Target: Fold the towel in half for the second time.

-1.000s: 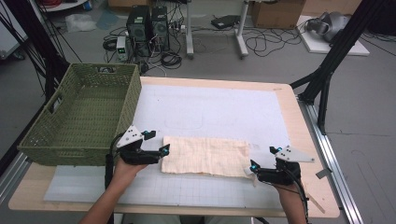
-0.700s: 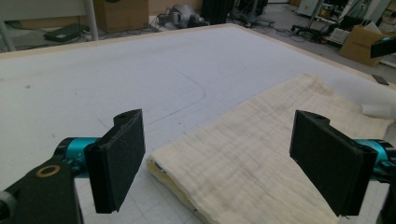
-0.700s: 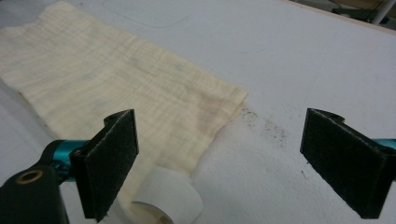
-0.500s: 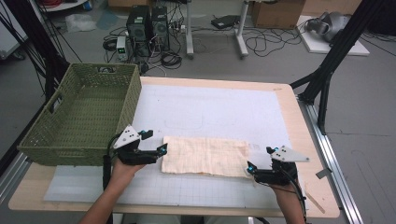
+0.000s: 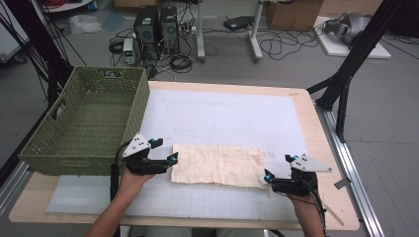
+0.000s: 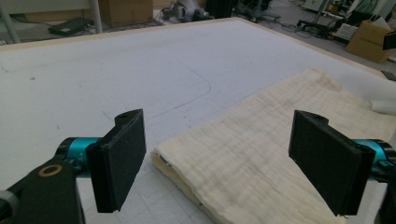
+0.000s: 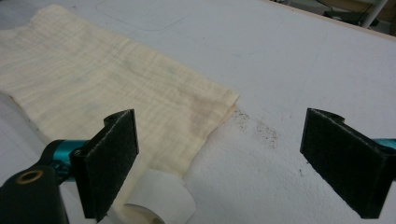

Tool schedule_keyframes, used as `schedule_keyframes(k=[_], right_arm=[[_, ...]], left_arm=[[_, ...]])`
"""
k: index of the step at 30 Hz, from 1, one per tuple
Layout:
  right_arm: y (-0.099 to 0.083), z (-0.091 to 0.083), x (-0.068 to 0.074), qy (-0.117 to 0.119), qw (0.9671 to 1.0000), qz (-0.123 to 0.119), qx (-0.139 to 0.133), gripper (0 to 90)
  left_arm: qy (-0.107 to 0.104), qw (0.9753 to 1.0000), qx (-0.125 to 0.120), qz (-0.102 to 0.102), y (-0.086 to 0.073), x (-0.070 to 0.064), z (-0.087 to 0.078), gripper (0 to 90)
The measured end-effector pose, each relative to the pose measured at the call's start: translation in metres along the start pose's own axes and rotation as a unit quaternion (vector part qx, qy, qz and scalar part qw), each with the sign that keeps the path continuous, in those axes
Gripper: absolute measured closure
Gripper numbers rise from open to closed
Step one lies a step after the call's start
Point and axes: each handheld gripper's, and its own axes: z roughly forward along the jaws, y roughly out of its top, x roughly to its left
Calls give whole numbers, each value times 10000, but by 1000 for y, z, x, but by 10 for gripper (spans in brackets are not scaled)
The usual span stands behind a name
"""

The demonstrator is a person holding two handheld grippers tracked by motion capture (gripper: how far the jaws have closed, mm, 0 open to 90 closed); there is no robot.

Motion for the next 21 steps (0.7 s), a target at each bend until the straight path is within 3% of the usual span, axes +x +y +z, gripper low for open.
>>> schedule_keyframes(k=[3, 12, 16, 21], right_arm=[[-1, 2, -1, 58, 9999, 75, 52, 107], [-4, 6, 1, 92, 9998, 47, 150, 107], [-5, 4, 1, 110, 9998, 93, 123, 107], [-6, 2, 0, 110, 9996, 263, 34, 107]], left_arm=[[-1, 9999, 0, -115, 0, 2, 2, 188], [-42, 9998, 112, -162, 6, 9, 9, 188], [37, 9997, 122, -207, 13, 15, 16, 216], [62, 9993, 345, -92, 19, 23, 30, 247]])
